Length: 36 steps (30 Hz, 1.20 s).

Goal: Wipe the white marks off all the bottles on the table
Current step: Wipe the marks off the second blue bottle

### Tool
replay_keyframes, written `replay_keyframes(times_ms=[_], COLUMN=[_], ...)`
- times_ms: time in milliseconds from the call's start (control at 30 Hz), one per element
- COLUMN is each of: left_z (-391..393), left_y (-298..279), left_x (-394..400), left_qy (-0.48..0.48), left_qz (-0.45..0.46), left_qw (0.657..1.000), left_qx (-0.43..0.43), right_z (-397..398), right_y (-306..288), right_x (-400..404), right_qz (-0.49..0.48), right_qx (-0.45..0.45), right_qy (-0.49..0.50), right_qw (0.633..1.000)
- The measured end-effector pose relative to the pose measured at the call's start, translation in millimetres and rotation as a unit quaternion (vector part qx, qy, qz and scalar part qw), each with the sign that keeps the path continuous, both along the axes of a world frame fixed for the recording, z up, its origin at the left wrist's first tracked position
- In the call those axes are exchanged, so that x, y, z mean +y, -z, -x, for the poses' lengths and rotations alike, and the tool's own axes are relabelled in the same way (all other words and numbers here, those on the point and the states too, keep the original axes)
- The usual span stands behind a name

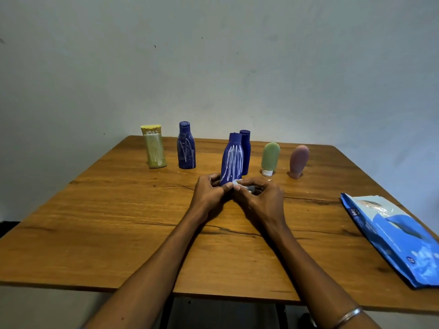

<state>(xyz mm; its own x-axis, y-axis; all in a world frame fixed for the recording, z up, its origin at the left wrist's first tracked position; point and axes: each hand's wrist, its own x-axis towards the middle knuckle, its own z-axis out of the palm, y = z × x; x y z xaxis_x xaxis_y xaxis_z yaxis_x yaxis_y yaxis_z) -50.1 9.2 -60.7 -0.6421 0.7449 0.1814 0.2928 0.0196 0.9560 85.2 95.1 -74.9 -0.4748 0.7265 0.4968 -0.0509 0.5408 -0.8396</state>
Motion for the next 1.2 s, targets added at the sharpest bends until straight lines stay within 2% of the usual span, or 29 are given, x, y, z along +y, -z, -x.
replay_keyframes(times_ms=[167, 267, 433, 533, 633, 800, 1067, 1200], left_z=[-3.5, -2.7, -2.5, -1.3, -1.6, -7.0, -3.1, -5.4], left_y=[-2.7, -1.8, -1.9, -2.0, -3.0, -6.4, -2.9, -5.2], left_x=[0.7, 2.3, 0.6, 1.2, 1.4, -0.4, -0.3, -0.2], left_qy=[0.053, 0.049, 0.01, 0.008, 0.037, 0.094, 0.033, 0.063], left_qz=[0.025, 0.032, 0.003, 0.005, 0.026, 0.043, 0.004, 0.022], left_qw=[0.998, 0.998, 0.999, 0.999, 0.997, 0.992, 0.998, 0.997], left_qx=[-0.027, -0.032, -0.047, -0.047, -0.059, -0.07, -0.045, -0.026], right_z=[-0.1, -0.4, -2.3, -1.0, 0.2, -0.2, -2.8, -3.6], right_y=[-1.9, -3.9, -3.8, -2.6, -3.7, -6.6, -1.5, -5.2], right_x=[4.4, 1.6, -3.2, -0.2, 2.2, 0.8, -0.3, -0.4], right_qz=[0.045, 0.033, -0.018, -0.027, -0.038, 0.007, -0.039, -0.027], right_qx=[0.065, 0.07, 0.011, -0.008, 0.034, 0.102, 0.008, 0.033], right_qy=[0.069, 0.056, 0.0, 0.01, 0.062, 0.103, 0.067, 0.08], right_qw=[0.994, 0.995, 1.0, 1.0, 0.997, 0.989, 0.997, 0.996])
